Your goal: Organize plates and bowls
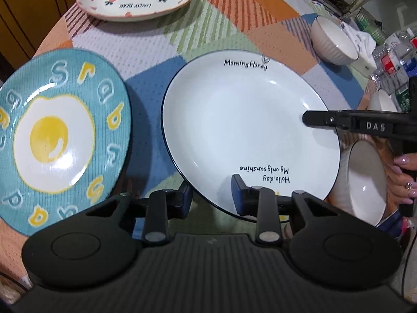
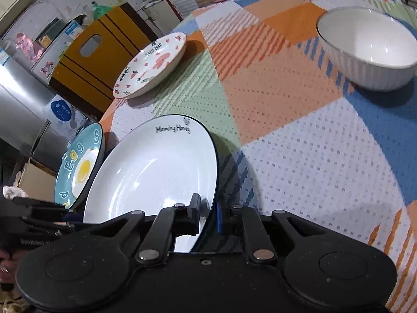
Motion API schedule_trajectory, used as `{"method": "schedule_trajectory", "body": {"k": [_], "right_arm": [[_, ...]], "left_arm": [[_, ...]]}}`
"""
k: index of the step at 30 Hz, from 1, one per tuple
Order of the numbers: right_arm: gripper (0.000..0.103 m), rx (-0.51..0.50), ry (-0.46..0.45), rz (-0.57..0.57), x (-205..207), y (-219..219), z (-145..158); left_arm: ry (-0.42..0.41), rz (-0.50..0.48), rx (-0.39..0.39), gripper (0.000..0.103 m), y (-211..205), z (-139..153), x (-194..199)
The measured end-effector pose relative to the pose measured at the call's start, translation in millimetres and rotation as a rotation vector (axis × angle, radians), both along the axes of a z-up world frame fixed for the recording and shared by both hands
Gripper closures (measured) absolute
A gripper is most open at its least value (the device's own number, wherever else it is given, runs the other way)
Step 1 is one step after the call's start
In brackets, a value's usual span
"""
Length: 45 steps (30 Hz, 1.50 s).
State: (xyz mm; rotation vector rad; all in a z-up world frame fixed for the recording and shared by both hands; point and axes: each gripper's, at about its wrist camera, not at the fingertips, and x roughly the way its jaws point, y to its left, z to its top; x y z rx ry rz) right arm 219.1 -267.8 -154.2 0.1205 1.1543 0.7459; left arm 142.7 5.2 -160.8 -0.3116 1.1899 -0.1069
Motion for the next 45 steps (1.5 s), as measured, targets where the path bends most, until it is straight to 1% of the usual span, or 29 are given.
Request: {"method": "schedule_trajectory", "body": {"k": [2,4,8,12,17,20,24,27,31,34,36,38,40,42,43,44,45], "right_arm": [[0.086,-0.009,-0.034,0.020,1.1,-0.3,6.5],[0.085,-0.016,-0.048,0.024,4.0,-1.8,12.1],[0.085,-0.013,-0.086,0.009,10.8,-9.5,25.6],[0.084,-0.025,-0.130,-0.003,19.8,-15.8,38.1],[0.084,-0.046,-0.156,-0.049,36.6,-24.6,42.2],[0.084,-0.054,-0.163,-0.080,44.5,-29.8,36.3],[0.084,-0.065,-0.160,-0.127,51.7,-33.0,18.7],[0.083,-0.084,-0.169,-0.143,51.6,-32.3,10.1],[0.081,-0.121,-0.185,-0.131,48.9,-27.8,6.9],[0.079,-0.171,-0.195,-0.116,46.2,-20.1,6.4],[0.079,-0.184,-0.182,-0.131,47.8,-18.2,7.5],[0.074,-0.212,-0.158,-0.150,49.6,-14.0,9.0],[0.070,-0.273,-0.175,-0.142,44.8,-3.1,12.4],[0.068,-0.342,-0.215,-0.127,34.5,7.2,16.6],[0.066,-0.365,-0.233,-0.126,29.2,10.1,19.4],[0.062,-0.380,-0.250,-0.125,23.4,12.2,23.0],[0.060,-0.389,-0.268,-0.120,18.0,13.8,26.4]], "left_arm": [[-0.013,-0.009,0.009,0.073,-0.1,6.8,9.0],[-0.037,-0.033,0.035,0.073,-4.0,15.3,17.2],[-0.053,-0.049,0.036,0.073,-6.7,25.0,36.4],[-0.079,-0.071,0.055,0.073,-15.1,30.2,58.9],[-0.070,-0.113,0.024,0.073,-21.4,20.5,91.4],[-0.086,-0.154,0.089,0.073,-32.7,12.9,107.1],[-0.062,-0.176,0.112,0.073,-38.6,-0.5,125.3],[-0.082,-0.201,0.146,0.073,-42.7,-3.4,129.1],[-0.060,-0.215,0.164,0.073,-45.0,-10.1,130.8],[-0.064,-0.198,0.155,0.073,-43.8,-10.3,130.1],[-0.059,-0.185,0.150,0.073,-43.0,-10.4,130.9],[-0.048,-0.199,0.155,0.072,-44.5,-8.7,131.5],[-0.043,-0.216,0.161,0.072,-43.9,-3.5,129.8],[-0.051,-0.230,0.166,0.071,-40.7,6.1,124.8],[-0.056,-0.243,0.169,0.070,-38.9,12.1,121.5],[-0.058,-0.254,0.174,0.070,-36.7,18.1,117.9],[-0.058,-0.262,0.179,0.069,-34.7,23.5,114.7]]}}
